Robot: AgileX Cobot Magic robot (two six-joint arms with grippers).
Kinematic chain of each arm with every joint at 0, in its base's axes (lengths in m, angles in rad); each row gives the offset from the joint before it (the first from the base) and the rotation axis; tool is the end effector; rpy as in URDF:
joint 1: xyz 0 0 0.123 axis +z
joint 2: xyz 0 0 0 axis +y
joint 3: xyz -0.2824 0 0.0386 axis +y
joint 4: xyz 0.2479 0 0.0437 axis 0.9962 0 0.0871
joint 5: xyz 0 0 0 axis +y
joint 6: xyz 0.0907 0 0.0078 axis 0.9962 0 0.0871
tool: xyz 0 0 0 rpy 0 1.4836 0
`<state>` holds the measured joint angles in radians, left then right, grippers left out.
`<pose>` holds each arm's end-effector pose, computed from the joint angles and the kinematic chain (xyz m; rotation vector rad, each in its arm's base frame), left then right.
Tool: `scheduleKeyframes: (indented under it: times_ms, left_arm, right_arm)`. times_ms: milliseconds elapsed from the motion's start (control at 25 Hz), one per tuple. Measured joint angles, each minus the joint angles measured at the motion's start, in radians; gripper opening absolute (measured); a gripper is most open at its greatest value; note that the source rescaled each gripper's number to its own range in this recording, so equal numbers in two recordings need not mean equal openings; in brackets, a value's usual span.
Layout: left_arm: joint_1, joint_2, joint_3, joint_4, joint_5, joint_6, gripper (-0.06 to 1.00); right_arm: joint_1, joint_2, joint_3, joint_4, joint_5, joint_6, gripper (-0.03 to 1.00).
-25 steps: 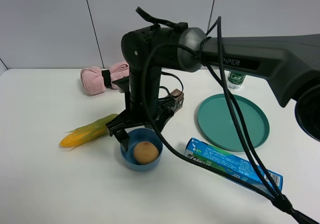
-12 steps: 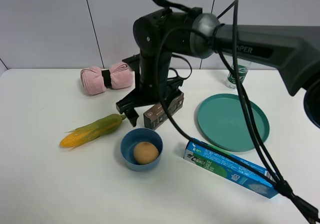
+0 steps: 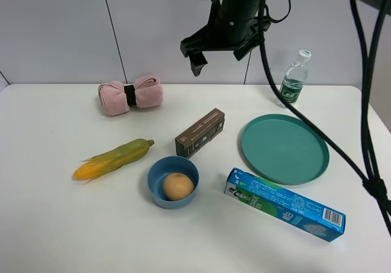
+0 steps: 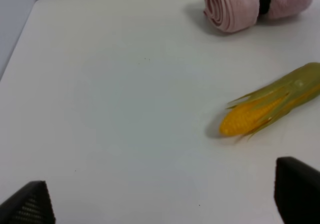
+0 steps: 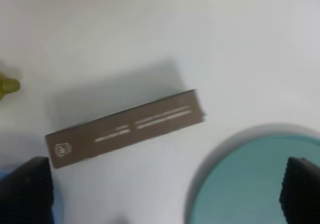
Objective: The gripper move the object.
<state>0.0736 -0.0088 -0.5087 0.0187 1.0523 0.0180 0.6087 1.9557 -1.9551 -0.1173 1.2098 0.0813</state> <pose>-0.0070 0.0010 0.2802 -0.0571 2.0184 0.0804 0.3576 0.2371 0.3323 -0.7200 2.5822 0.0559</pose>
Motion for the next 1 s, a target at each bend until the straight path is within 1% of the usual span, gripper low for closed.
scheduleKeyframes:
  times_ms: [240, 560, 640, 760, 1000]
  left_arm:
    - [0.000, 0.000, 0.000, 0.000, 0.000, 0.000, 1.00]
    - [0.000, 0.000, 0.000, 0.000, 0.000, 0.000, 1.00]
    - [0.000, 0.000, 0.000, 0.000, 0.000, 0.000, 1.00]
    - [0.000, 0.000, 0.000, 0.000, 0.000, 0.000, 1.00]
    - [0.000, 0.000, 0.000, 0.000, 0.000, 0.000, 1.00]
  right_arm:
    - [-0.016, -0.078, 0.000, 0.002, 0.005, -0.042, 0.82]
    - [-0.040, -0.150, 0.000, -0.007, 0.007, -0.045, 0.82]
    - [-0.056, -0.155, 0.000, -0.022, 0.007, -0.048, 0.82]
    - [-0.097, -0.172, 0.000, -0.060, 0.007, -0.053, 0.82]
    - [-0.230, -0.227, 0.000, -0.085, 0.008, -0.061, 0.82]
